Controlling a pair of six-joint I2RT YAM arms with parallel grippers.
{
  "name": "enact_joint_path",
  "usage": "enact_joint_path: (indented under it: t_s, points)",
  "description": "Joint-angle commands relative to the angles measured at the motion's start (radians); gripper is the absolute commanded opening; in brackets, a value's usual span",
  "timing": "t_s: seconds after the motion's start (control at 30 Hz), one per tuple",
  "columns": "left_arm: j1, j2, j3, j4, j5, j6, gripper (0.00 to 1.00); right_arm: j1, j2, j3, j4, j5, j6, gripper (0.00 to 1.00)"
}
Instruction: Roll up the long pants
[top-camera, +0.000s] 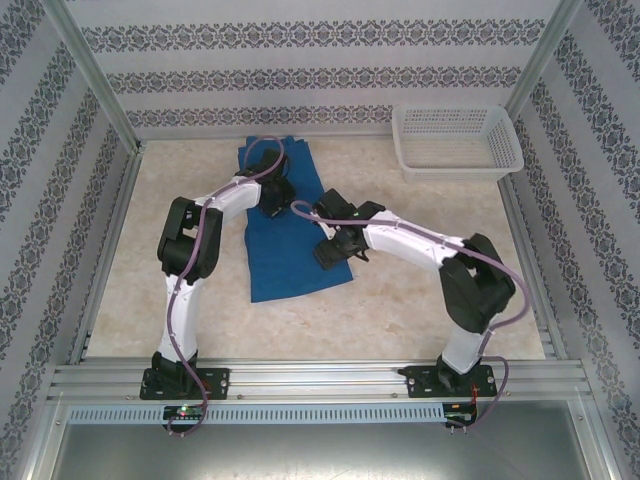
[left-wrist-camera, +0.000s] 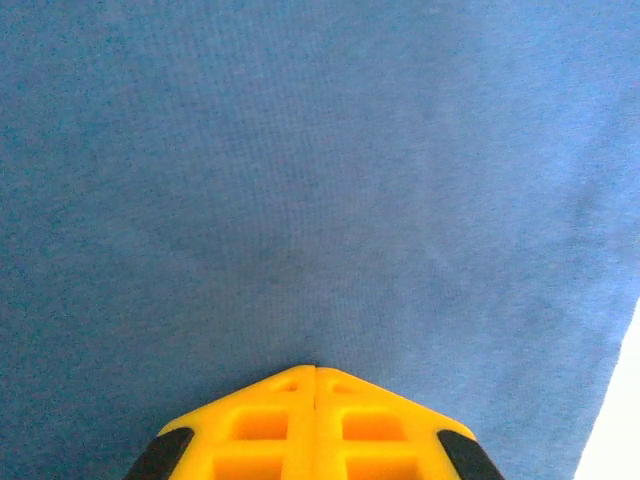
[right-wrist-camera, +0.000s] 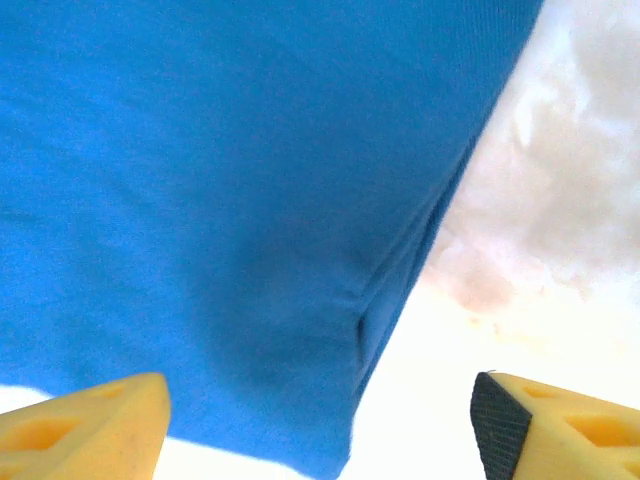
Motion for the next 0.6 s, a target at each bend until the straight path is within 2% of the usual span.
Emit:
enact_joint_path:
  t_s: [0.0, 0.13, 0.33, 0.57]
  points:
    - [-0.008, 0.018, 0.067, -0.053, 0.026, 0.054, 0.00, 0.112, -0.078, 0.039, -0.049, 0.105, -0.093, 0.82]
    - [-0.008, 0.017, 0.091, -0.075, 0.023, 0.069, 0.00, 0.209, -0.085, -0.045, 0.063, 0.152, -0.210, 0.84]
    - [-0.007, 0.004, 0.092, -0.103, 0.025, 0.081, 0.00, 0.242, 0.000, -0.126, 0.195, 0.177, -0.328, 0.84]
    - [-0.007, -0.006, 0.081, -0.100, 0.018, 0.079, 0.00, 0.293, 0.037, -0.125, 0.208, 0.174, -0.361, 0.84]
